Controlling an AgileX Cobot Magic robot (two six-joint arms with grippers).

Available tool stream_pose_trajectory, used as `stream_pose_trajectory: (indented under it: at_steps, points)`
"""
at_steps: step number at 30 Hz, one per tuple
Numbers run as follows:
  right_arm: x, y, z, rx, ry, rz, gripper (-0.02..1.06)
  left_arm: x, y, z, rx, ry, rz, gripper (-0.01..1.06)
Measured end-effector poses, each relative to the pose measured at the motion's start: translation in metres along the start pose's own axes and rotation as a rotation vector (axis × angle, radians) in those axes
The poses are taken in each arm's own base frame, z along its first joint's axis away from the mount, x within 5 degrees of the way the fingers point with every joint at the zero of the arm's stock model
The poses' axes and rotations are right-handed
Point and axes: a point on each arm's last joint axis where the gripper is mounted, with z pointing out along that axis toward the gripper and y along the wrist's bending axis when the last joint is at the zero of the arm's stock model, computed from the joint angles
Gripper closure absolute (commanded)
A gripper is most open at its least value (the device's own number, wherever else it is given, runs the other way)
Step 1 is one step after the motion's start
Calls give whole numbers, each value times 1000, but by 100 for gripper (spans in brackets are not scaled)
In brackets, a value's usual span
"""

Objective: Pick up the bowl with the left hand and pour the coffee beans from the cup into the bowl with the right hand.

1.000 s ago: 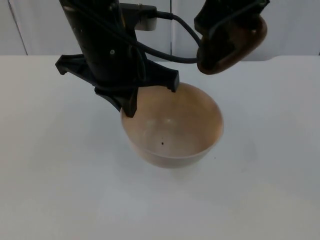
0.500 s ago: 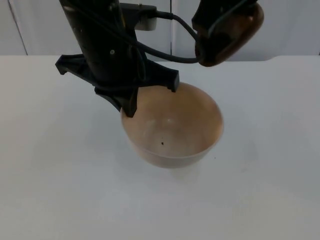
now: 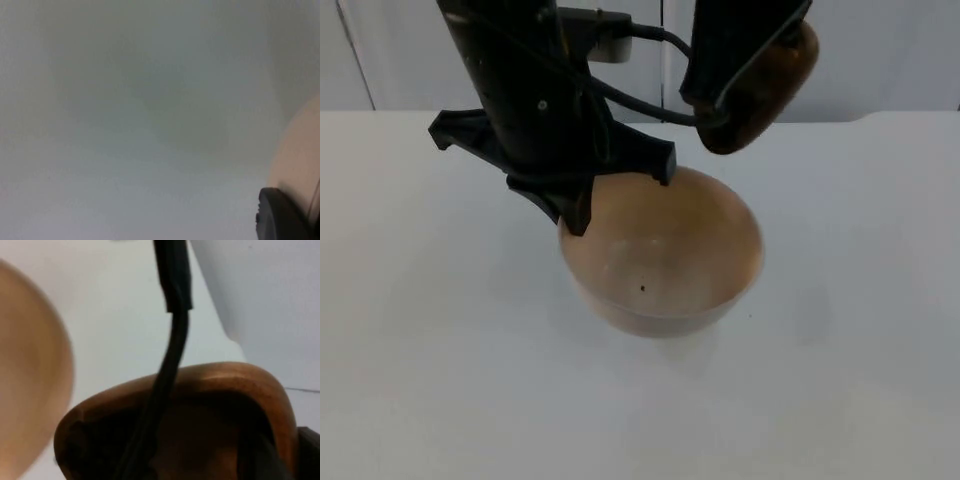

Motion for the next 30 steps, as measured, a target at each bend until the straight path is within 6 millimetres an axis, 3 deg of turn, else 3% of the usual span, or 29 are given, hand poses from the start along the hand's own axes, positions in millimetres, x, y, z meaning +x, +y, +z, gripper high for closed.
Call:
stream_pose_trajectory:
  at_steps: [13,30]
  points:
    - [-1,1,-5,56,7,-25,105,0,0,0,0,2,0,105]
    - [2,2,-10,4,16,20,105,1,1,0,-5,6,5,105]
